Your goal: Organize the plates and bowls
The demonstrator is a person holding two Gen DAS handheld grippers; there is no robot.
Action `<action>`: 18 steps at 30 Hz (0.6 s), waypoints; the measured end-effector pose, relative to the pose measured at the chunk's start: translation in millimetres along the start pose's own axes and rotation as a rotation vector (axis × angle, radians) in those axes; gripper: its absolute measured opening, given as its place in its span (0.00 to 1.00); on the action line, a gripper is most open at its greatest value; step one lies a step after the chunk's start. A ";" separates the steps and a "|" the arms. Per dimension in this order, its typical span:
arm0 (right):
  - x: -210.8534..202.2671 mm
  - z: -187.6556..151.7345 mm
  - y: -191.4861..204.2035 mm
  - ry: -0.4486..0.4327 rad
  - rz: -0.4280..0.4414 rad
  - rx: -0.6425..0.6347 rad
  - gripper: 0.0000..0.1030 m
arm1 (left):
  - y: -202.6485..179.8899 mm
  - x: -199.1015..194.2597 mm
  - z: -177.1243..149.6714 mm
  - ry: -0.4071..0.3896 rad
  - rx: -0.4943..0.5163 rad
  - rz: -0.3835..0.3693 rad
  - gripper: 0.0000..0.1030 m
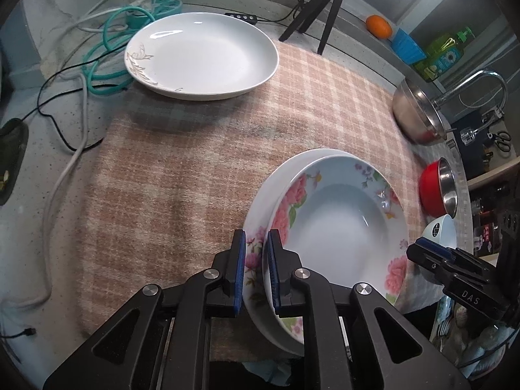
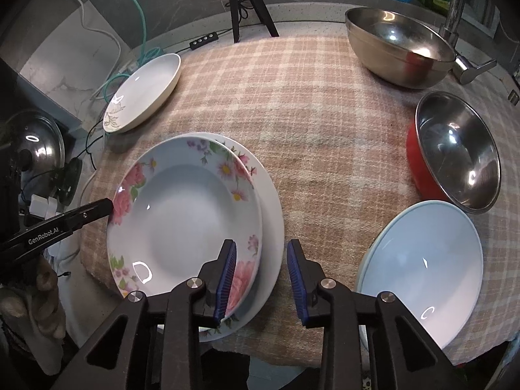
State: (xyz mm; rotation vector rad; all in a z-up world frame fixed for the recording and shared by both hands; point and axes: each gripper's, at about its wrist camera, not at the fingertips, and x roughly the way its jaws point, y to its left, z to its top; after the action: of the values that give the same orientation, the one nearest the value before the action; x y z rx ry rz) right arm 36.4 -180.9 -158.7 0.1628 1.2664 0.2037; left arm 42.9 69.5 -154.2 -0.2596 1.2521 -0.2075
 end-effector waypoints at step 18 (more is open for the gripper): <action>-48.8 39.4 48.5 -0.182 0.050 -0.189 0.43 | 36.6 -51.4 7.8 -0.127 -0.143 -0.002 0.12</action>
State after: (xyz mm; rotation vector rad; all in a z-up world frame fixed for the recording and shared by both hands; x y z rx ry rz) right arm 57.1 -146.0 -90.6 0.0490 1.0569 0.3421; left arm 35.4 120.2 -116.6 -0.3916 1.1420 -0.1019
